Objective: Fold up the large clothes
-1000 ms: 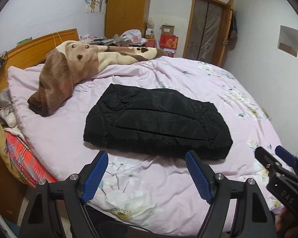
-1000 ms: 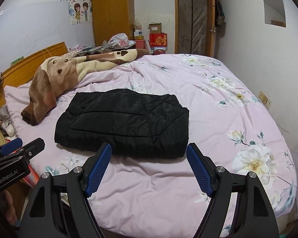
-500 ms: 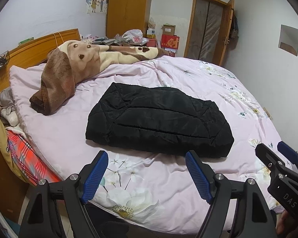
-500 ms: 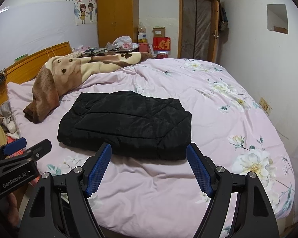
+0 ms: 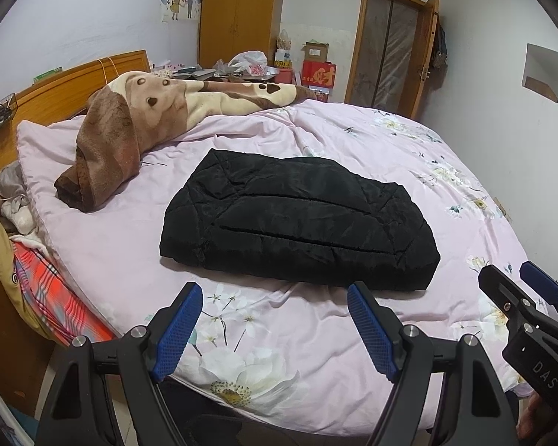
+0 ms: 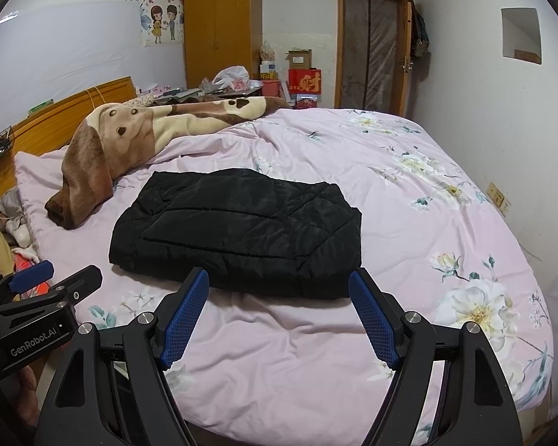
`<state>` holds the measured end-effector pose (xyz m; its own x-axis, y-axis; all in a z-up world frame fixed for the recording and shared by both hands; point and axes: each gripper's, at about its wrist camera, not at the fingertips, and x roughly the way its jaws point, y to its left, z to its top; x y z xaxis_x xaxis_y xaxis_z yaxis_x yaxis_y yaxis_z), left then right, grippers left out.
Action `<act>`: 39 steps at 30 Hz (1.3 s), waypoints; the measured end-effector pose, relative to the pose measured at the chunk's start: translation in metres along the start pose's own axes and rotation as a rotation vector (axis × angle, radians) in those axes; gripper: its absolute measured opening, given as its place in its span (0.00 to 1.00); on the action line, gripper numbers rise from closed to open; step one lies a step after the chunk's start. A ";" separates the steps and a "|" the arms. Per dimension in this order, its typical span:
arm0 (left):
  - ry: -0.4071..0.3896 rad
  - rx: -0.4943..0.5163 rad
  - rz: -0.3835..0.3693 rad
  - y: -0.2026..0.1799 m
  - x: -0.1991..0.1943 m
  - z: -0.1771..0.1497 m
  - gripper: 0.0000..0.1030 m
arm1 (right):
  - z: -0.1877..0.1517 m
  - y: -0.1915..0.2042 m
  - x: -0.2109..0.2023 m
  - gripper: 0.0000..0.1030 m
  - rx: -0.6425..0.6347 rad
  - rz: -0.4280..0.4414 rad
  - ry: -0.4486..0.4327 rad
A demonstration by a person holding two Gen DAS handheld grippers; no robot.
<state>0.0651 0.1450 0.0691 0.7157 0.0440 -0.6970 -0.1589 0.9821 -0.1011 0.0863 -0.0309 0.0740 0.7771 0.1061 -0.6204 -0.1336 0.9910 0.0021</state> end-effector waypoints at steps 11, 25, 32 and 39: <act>0.014 -0.002 -0.005 0.003 0.004 0.001 0.78 | 0.000 0.001 0.001 0.75 0.000 0.001 0.000; 0.018 0.021 0.030 0.001 0.006 -0.002 0.78 | -0.002 0.002 0.001 0.75 -0.002 0.002 0.002; 0.031 0.022 0.027 0.004 0.009 -0.004 0.78 | -0.004 0.002 0.002 0.75 -0.003 0.001 0.005; 0.031 0.021 0.029 0.006 0.010 -0.003 0.78 | -0.004 0.003 0.002 0.75 -0.004 0.002 0.007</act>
<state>0.0690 0.1503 0.0592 0.6896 0.0669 -0.7211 -0.1644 0.9842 -0.0659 0.0850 -0.0281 0.0692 0.7726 0.1079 -0.6256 -0.1378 0.9905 0.0006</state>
